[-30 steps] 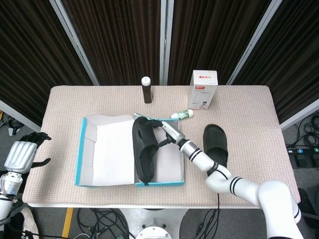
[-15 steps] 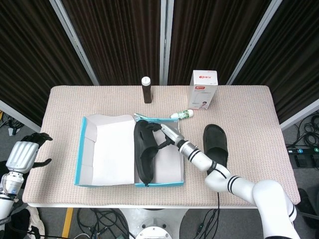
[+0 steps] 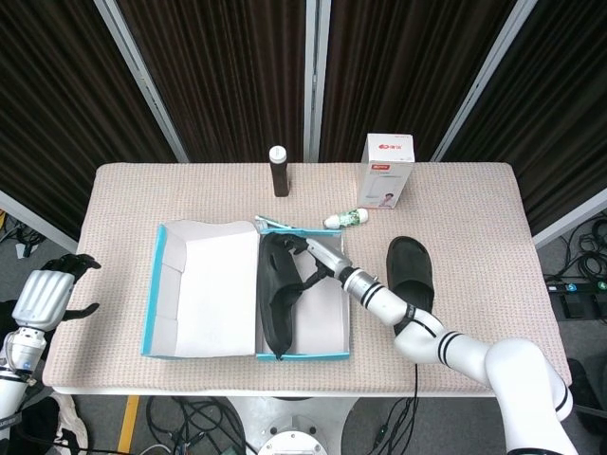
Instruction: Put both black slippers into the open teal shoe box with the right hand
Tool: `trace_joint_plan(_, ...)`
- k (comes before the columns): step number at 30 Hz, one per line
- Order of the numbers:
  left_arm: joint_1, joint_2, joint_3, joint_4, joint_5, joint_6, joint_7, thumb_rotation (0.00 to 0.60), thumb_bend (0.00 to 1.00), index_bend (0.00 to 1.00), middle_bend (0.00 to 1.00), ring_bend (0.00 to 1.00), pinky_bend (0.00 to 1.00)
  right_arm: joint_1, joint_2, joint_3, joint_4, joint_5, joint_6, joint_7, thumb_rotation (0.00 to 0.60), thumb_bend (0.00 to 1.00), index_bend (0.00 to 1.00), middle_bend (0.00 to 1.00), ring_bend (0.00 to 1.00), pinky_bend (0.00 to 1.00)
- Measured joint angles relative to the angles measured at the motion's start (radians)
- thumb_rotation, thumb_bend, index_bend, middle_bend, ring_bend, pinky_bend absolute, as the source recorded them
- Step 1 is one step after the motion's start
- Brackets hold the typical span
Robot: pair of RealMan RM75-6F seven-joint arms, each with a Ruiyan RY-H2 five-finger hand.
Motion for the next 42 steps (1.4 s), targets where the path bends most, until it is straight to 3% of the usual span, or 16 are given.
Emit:
trace_joint_plan(20,-0.007,-0.002,0.000,-0.016,0.005,0.000,0.010,0.600,0.13,0.32,0.26,0.22,0.32,-0.019,0.106,-0.003,-0.124,0.001,0.048,-0.034,0.600,0.00,0.11,0.25,0.06,0.22)
trace_joint_plan(28,-0.008,-0.004,0.000,-0.022,0.006,0.001,0.022,0.600,0.13,0.32,0.26,0.22,0.32,-0.009,0.115,0.005,-0.153,0.039,-0.011,-0.080,0.600,0.00,0.10,0.22,0.03,0.19)
trace_joint_plan(42,-0.008,-0.005,0.001,-0.016,0.004,0.001,0.012,0.600,0.13,0.32,0.26,0.22,0.32,0.007,0.159,-0.029,-0.214,-0.034,0.009,-0.039,0.600,0.00,0.02,0.14,0.00,0.12)
